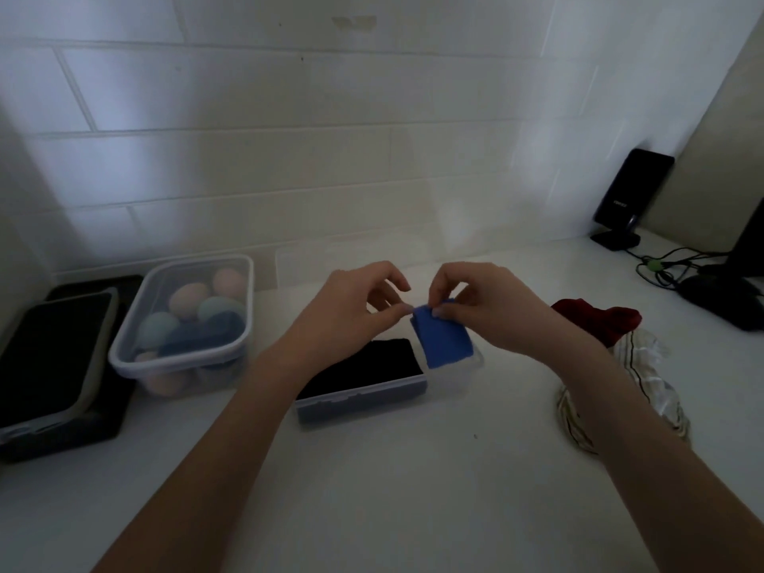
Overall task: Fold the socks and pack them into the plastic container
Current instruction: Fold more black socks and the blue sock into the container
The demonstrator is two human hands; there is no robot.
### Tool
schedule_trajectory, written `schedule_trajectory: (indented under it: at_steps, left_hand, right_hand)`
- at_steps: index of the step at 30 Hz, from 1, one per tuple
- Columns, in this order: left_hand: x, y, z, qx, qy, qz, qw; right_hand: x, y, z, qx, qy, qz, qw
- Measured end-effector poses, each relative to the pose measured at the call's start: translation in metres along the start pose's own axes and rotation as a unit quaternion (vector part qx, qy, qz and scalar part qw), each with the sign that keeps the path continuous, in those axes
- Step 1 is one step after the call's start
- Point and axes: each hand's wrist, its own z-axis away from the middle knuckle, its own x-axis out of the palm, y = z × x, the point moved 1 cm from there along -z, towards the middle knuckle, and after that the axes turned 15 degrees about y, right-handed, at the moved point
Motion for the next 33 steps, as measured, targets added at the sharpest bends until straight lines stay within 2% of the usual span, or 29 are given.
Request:
schedule_trajectory:
  at_steps: [7,11,14,19,24,30,33]
  left_hand:
    - [0.003,0.003,0.004,0.073,-0.102,-0.097,0.987]
    - [0.003,0.004,0.005,0.094,-0.128,-0.144,0.977]
    - [0.004,0.004,0.006,0.098,-0.139,-0.185,0.968]
    - [-0.001,0.009,0.007,0.154,-0.066,-0.253,0.953]
    - [0.001,0.014,0.009,0.152,-0.141,-0.297,0.932]
    - [0.005,0.009,0.01,0.1,-0.185,-0.269,0.94]
    - [0.008,0.01,0.011,0.086,-0.201,-0.268,0.938]
  right_hand:
    - [0.012,-0.006,0.013,-0.04,-0.028,0.122,0.991]
    - [0.02,-0.007,0.014,-0.063,-0.05,0.276,0.958]
    - [0.02,-0.01,0.014,-0.074,-0.07,0.326,0.94]
    - [0.011,-0.021,0.009,-0.034,-0.156,0.348,0.924]
    - [0.019,-0.028,0.003,-0.026,-0.23,0.362,0.903]
    - [0.026,-0.027,-0.002,-0.063,-0.249,0.379,0.889]
    - [0.028,-0.026,-0.001,-0.069,-0.243,0.358,0.899]
